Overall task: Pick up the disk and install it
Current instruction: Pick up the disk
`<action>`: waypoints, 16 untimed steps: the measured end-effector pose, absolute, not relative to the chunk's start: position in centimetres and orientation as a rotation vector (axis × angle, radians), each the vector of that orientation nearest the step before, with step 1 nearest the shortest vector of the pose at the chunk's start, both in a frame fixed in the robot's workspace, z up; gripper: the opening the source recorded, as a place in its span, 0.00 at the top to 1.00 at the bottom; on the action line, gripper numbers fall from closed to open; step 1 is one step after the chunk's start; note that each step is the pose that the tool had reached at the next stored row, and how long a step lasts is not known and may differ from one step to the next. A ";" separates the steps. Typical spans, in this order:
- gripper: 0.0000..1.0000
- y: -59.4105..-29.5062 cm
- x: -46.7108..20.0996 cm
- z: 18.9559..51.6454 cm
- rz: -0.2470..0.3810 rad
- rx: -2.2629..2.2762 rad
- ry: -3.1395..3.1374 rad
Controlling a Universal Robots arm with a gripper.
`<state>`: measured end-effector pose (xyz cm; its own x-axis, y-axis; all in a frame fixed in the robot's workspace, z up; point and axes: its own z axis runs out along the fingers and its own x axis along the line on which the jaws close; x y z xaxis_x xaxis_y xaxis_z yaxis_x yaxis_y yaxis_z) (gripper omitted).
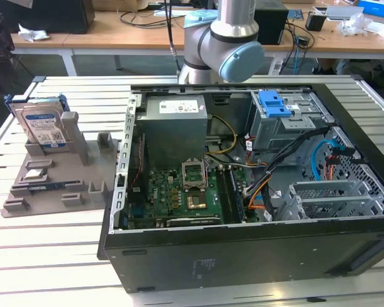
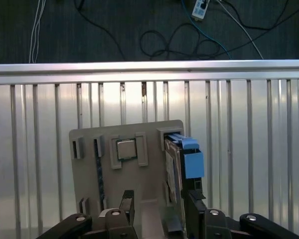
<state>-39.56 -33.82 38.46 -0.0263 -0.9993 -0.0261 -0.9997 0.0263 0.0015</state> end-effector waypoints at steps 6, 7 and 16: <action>0.46 -33.4 -39.6 38.2 0.030 -2.179 2.238; 0.46 -33.3 -39.6 38.2 0.030 -2.179 2.238; 0.46 -33.1 -39.6 37.9 0.030 -2.179 2.238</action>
<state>-39.56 -33.14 37.87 -0.0268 -0.9993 -0.0260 -0.9996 0.0268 0.0016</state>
